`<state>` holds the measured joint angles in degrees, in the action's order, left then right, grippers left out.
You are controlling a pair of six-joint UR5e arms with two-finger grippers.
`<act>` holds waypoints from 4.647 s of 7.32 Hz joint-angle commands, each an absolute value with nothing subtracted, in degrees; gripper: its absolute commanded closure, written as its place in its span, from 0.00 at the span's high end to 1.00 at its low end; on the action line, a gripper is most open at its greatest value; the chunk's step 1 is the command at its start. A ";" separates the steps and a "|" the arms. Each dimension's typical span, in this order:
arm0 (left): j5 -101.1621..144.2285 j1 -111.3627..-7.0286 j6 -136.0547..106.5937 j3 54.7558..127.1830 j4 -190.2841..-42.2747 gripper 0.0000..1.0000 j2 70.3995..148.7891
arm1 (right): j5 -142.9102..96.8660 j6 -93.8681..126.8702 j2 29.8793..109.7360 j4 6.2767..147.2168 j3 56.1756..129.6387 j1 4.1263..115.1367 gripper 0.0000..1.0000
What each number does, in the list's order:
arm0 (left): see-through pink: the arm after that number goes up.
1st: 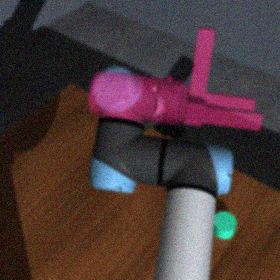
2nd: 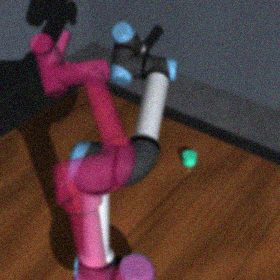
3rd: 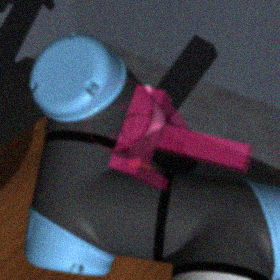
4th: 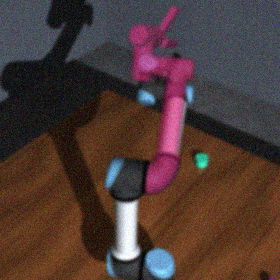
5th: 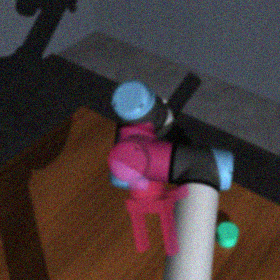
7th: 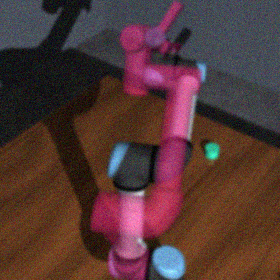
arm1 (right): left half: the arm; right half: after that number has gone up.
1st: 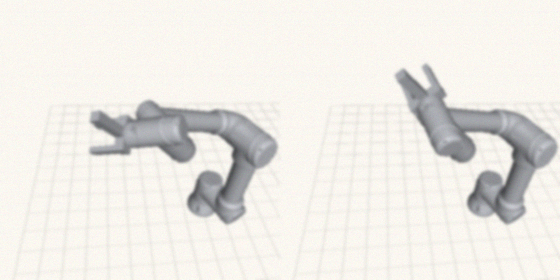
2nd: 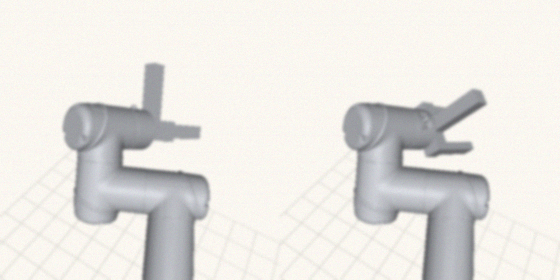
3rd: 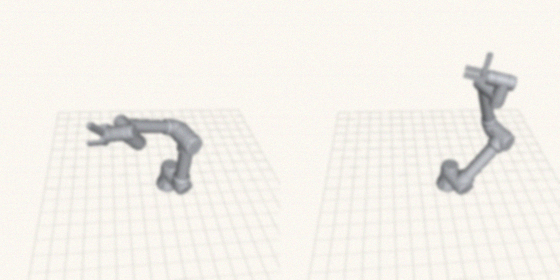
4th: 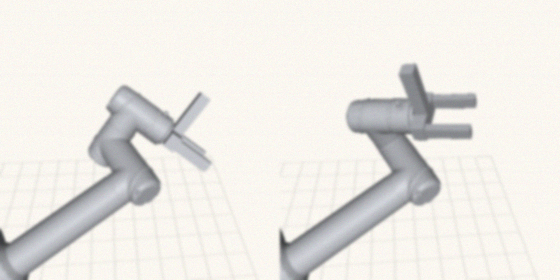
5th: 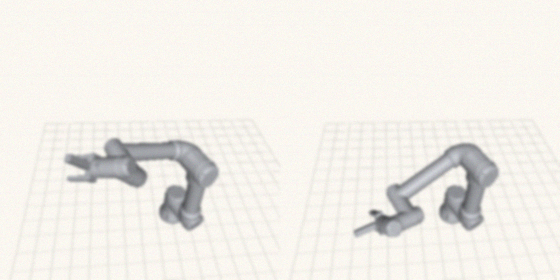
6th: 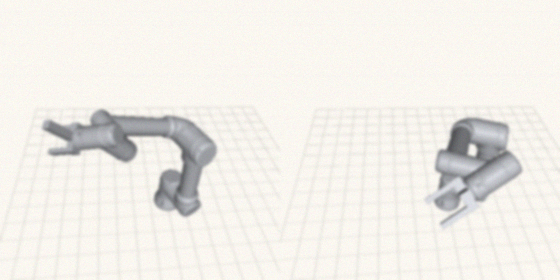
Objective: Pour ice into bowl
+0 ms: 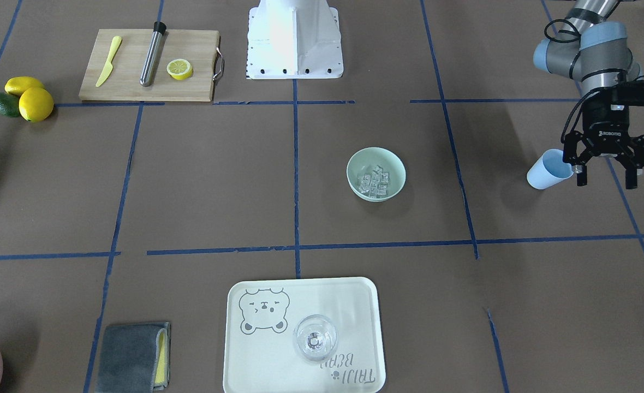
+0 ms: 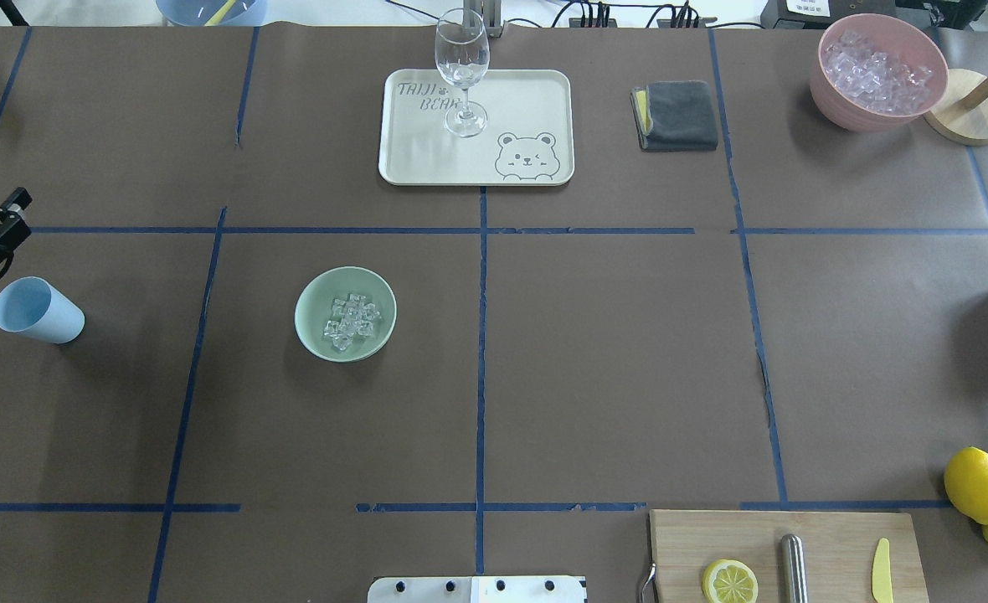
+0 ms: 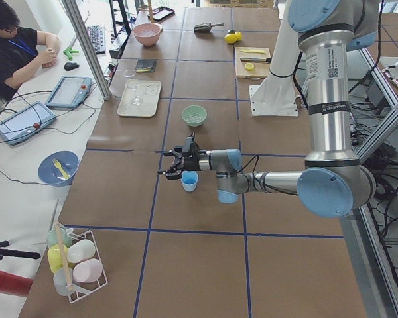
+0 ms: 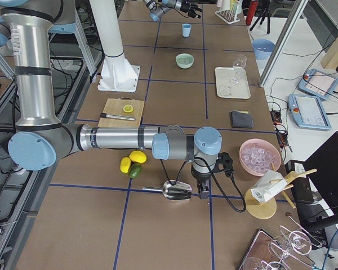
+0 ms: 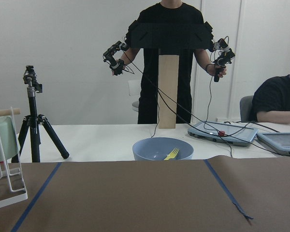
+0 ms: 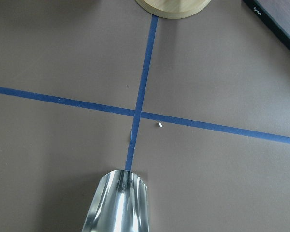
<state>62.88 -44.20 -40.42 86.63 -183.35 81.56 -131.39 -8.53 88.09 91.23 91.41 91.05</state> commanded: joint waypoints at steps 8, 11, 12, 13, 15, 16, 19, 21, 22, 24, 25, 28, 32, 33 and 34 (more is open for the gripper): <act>118.63 -89.10 2.55 98.17 -108.35 1.00 87.54 | -132.45 -6.07 88.95 77.28 94.04 90.70 1.00; 136.62 -94.21 5.54 98.25 -92.56 1.00 85.36 | -136.49 0.58 88.25 73.13 97.00 85.29 1.00; 137.02 -94.31 5.45 98.35 -92.81 1.00 83.34 | -136.49 9.06 85.72 73.13 100.51 81.86 1.00; 136.67 -94.22 5.36 98.44 -92.46 1.00 83.32 | -136.32 17.14 85.35 73.04 106.03 75.56 1.00; 136.41 -94.22 5.27 98.17 -92.46 1.00 83.32 | -136.06 29.02 77.47 73.21 108.27 65.53 1.00; 136.41 -94.13 5.27 98.35 -92.55 1.00 83.41 | -132.23 37.18 72.21 73.39 108.11 59.21 1.00; 136.41 -94.13 5.27 98.53 -92.64 1.00 83.58 | -112.10 55.77 56.39 74.27 101.99 40.56 1.00; 136.41 -94.04 5.27 98.61 -92.72 1.00 83.58 | -101.66 62.91 43.04 74.35 88.22 32.30 0.99; 136.41 -94.04 5.27 98.61 -92.72 1.00 83.58 | -98.56 66.50 37.93 75.23 82.67 29.21 0.99; 136.41 -94.04 5.27 98.70 -92.72 1.00 83.58 | -96.25 70.30 30.52 77.61 72.90 24.80 0.98; 136.49 -93.96 5.27 98.70 -92.72 1.00 83.58 | -96.15 71.10 30.50 77.43 71.12 23.65 0.88; 136.49 -93.96 5.27 98.61 -92.72 1.00 83.58 | -96.15 71.19 30.59 77.26 69.26 22.68 0.41; 136.49 -94.04 5.27 98.61 -92.72 1.00 83.58 | -96.77 71.19 30.41 76.73 70.40 22.94 0.00; 136.49 -93.96 5.27 98.61 -92.72 1.00 83.58 | -97.12 71.10 30.67 76.82 71.88 23.37 0.00; 136.49 -94.04 5.27 98.70 -92.72 1.00 83.58 | -99.90 71.02 32.15 76.90 74.59 24.77 0.00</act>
